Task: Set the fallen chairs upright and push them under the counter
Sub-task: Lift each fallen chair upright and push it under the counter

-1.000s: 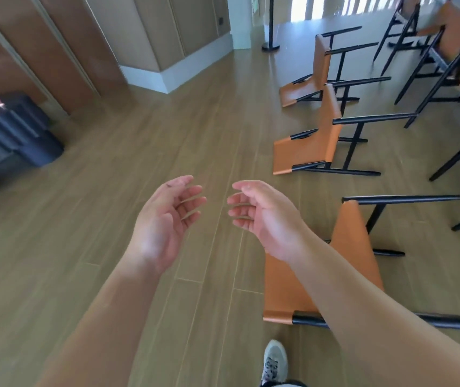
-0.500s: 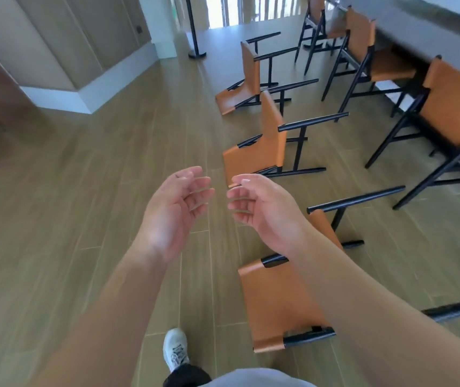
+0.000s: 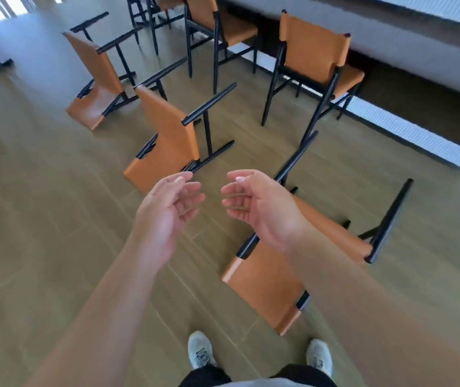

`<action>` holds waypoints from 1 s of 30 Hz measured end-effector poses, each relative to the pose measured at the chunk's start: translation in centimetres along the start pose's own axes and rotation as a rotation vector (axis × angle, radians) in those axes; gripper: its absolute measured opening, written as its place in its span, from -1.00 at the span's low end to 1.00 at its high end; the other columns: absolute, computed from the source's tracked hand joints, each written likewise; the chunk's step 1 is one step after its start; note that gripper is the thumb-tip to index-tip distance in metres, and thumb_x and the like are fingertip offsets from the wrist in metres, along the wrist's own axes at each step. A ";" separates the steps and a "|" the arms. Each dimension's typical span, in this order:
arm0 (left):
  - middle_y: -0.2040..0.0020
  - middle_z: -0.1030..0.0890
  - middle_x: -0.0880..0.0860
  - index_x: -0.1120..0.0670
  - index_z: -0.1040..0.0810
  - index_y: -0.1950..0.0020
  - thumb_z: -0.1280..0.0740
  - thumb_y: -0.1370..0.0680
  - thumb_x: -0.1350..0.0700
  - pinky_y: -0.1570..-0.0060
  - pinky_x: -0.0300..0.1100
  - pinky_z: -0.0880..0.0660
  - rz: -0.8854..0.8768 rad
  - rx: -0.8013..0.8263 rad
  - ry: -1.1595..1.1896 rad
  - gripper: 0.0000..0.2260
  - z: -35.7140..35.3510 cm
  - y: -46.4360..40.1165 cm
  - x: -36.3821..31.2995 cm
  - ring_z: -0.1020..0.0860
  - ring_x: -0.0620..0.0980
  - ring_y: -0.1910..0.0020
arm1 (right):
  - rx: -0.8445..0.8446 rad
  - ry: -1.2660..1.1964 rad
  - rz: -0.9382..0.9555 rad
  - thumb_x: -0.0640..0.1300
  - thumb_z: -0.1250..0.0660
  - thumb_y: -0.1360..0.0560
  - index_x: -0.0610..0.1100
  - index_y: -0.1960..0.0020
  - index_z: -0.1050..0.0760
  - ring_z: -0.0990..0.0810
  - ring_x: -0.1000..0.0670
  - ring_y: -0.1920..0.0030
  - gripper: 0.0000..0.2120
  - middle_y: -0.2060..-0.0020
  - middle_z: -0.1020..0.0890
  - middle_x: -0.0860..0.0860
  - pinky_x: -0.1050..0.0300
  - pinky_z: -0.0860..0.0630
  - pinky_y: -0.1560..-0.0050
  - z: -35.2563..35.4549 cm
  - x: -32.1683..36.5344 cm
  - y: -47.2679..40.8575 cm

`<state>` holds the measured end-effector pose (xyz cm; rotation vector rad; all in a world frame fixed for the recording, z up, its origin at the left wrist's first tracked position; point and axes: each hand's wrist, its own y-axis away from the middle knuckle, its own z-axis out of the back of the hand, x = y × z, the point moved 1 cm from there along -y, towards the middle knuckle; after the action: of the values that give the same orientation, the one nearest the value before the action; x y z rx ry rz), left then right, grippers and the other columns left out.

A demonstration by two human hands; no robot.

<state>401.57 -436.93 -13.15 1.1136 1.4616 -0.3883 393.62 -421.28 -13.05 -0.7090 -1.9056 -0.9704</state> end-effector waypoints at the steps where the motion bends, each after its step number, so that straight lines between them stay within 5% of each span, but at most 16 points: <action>1: 0.02 -0.69 0.02 0.02 -0.60 -0.13 -0.21 -0.65 0.09 0.04 -0.10 -0.45 0.025 0.027 -0.028 -0.82 -0.1 -0.8 -0.1 -0.66 -0.01 0.07 | -0.051 -0.008 0.004 -0.18 -0.19 -0.56 -0.15 -0.15 -0.55 -0.62 -0.04 0.12 -0.77 0.14 -0.66 -0.04 0.00 -0.54 -0.01 0.0 0.0 0.3; 11: 0.05 -0.69 0.02 0.06 -0.61 -0.12 -0.27 -0.63 0.11 -0.13 -0.01 -0.52 0.163 0.423 -0.128 -0.84 -10.7 -0.7 1.7 -0.67 0.01 0.03 | -0.563 -0.146 0.080 -0.16 -0.21 -0.56 -0.11 -0.08 -0.58 -0.58 -0.04 0.18 -0.80 0.18 -0.64 -0.04 0.06 -0.50 0.15 7.6 0.2 8.2; 25: -0.05 -0.66 0.05 0.06 -0.60 -0.17 -0.25 -0.62 0.09 -0.23 0.03 -0.49 0.142 0.513 -0.344 -0.80 -16.2 4.0 5.5 -0.65 0.02 -0.05 | -0.667 -0.328 0.099 -0.17 -0.20 -0.61 -0.09 -0.06 -0.58 -0.60 0.01 0.22 -0.82 0.19 -0.66 -0.02 0.07 -0.51 0.10 16.1 -3.2 13.1; 30: -0.02 -0.67 0.02 0.04 -0.60 -0.17 -0.19 -0.65 0.11 -0.23 0.05 -0.47 0.187 0.676 -0.411 -0.79 -18.2 2.9 7.0 -0.65 0.01 -0.04 | -0.682 -0.286 0.150 -0.18 -0.21 -0.60 -0.10 -0.06 -0.58 -0.60 0.00 0.14 -0.83 0.16 -0.64 0.00 0.11 -0.52 0.12 15.2 -3.0 11.8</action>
<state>394.35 -418.54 -13.96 1.5721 0.8627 -0.9604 397.40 -402.50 -16.53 -1.4261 -1.7081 -1.5013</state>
